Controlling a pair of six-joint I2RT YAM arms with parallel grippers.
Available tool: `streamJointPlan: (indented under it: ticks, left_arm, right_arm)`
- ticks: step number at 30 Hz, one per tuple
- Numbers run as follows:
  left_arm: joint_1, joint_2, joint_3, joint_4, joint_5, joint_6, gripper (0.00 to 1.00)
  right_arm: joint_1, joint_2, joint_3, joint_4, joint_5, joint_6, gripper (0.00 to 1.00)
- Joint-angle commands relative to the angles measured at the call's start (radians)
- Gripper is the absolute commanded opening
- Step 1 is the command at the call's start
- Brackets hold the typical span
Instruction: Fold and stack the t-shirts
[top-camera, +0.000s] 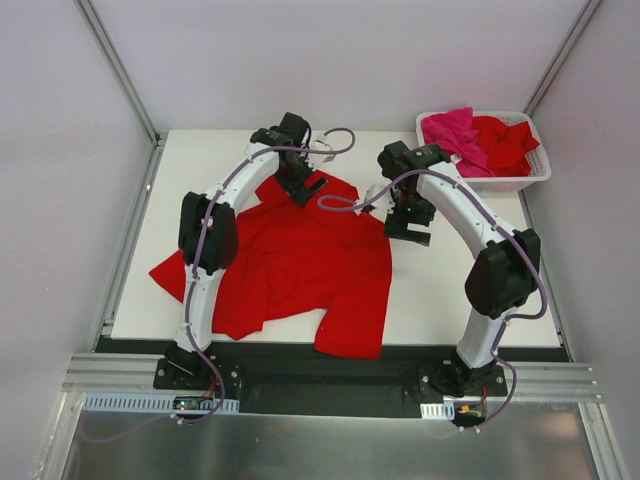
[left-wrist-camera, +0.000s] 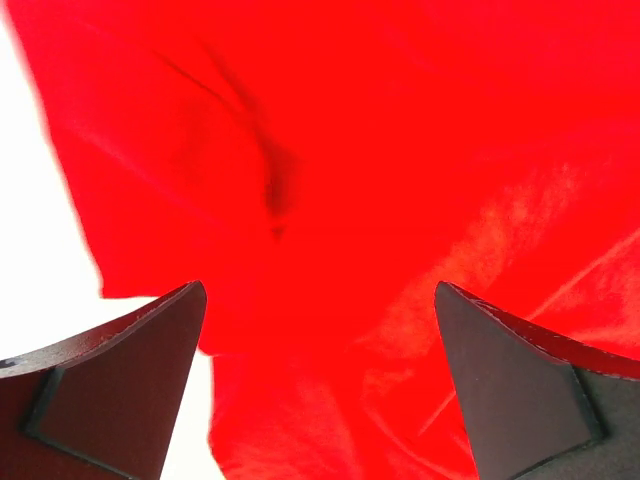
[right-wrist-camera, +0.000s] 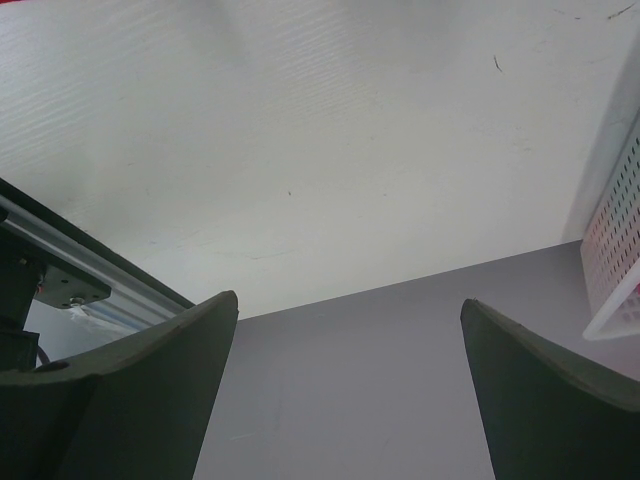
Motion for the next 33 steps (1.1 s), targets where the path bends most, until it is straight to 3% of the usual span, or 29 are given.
streamJointPlan:
  ticks: [1,7,21,33]
  left_arm:
    - [0.049,-0.033,0.153,-0.023,0.008,-0.034,0.99]
    - [0.121,0.074,0.287,-0.015,-0.106,0.008,0.99]
    - [0.155,0.217,0.261,0.032,-0.149,0.076,0.97]
    - [0.157,0.303,0.229,0.13,-0.351,0.201,0.97]
  right_arm:
    - [0.01,-0.002,0.003,-0.131,0.015,-0.003,0.96]
    - [0.011,-0.002,0.003,-0.131,0.015,-0.003,0.96]
    - [0.011,-0.022,-0.026,-0.136,0.022,-0.002,0.96]
    - [0.013,-0.01,-0.017,-0.136,0.015,-0.003,0.96]
